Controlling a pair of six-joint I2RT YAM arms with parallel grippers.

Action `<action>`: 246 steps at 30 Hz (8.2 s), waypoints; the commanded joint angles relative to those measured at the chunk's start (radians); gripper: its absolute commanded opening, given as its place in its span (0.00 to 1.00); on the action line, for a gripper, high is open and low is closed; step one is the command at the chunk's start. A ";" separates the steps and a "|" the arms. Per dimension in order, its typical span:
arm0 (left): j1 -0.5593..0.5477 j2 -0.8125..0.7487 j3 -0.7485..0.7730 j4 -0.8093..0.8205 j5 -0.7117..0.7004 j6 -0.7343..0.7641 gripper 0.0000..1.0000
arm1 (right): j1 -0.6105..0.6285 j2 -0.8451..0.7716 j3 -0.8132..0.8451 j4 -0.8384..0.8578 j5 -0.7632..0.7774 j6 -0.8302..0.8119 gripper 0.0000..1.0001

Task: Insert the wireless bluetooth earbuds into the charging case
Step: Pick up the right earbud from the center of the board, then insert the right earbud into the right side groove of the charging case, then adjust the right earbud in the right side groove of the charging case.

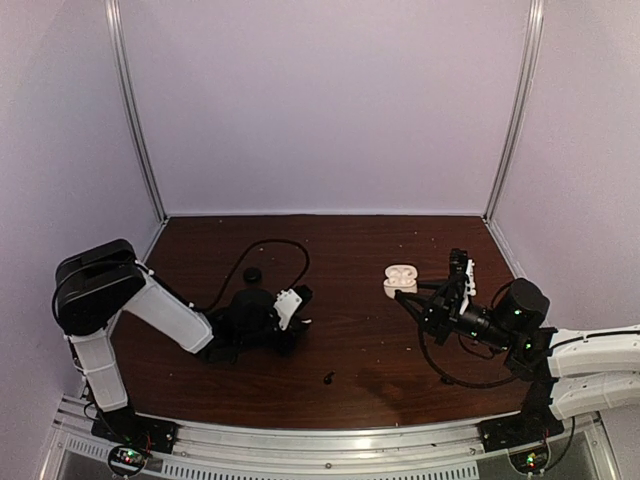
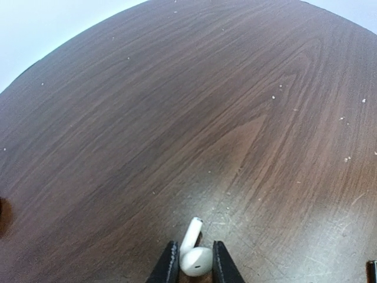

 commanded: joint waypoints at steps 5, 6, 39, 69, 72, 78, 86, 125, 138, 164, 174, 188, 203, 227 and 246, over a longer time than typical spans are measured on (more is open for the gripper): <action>0.000 -0.216 0.015 -0.219 0.120 0.179 0.14 | -0.007 0.017 -0.012 -0.005 -0.072 -0.044 0.00; 0.001 -0.245 0.023 -0.260 0.147 0.197 0.13 | -0.007 0.027 -0.011 -0.005 -0.085 -0.048 0.00; -0.206 -0.633 0.324 -0.958 0.349 0.642 0.07 | 0.032 0.533 0.233 -0.037 -0.643 -0.116 0.00; -0.305 -0.479 0.418 -1.023 0.262 0.760 0.05 | 0.094 0.634 0.263 0.074 -0.669 0.028 0.00; -0.312 -0.464 0.421 -1.026 0.241 0.765 0.05 | 0.097 0.635 0.265 0.075 -0.664 0.030 0.00; -0.330 -0.442 0.423 -1.024 0.208 0.769 0.05 | 0.103 0.633 0.262 0.078 -0.655 0.032 0.00; -0.344 -0.426 0.436 -1.023 0.160 0.776 0.04 | 0.108 0.642 0.264 0.073 -0.654 0.037 0.00; -0.499 -0.416 0.466 -1.035 -0.015 0.889 0.08 | 0.136 0.614 0.267 0.256 -0.749 0.131 0.00; -0.552 -0.413 0.497 -1.092 -0.058 0.957 0.13 | 0.188 0.589 0.265 0.270 -0.750 0.140 0.00; -0.600 -0.412 0.599 -1.226 -0.184 0.964 0.39 | 0.193 0.587 0.264 0.249 -0.698 0.091 0.00; -0.604 -0.433 0.613 -1.271 -0.148 0.963 0.45 | 0.194 0.590 0.259 0.270 -0.685 0.092 0.00; -0.605 -0.461 0.615 -1.272 -0.108 0.960 0.49 | 0.182 0.591 0.240 0.303 -0.665 0.107 0.00; -0.596 -0.579 0.547 -1.142 -0.110 0.840 0.52 | 0.157 0.538 0.186 0.345 -0.593 0.099 0.00; -0.469 -0.617 0.422 -0.645 0.024 0.550 0.45 | 0.150 0.206 0.157 0.067 -0.134 -0.229 0.00; -0.416 -0.499 0.473 -0.694 0.107 0.592 0.47 | 0.163 0.208 0.161 0.056 -0.175 -0.217 0.00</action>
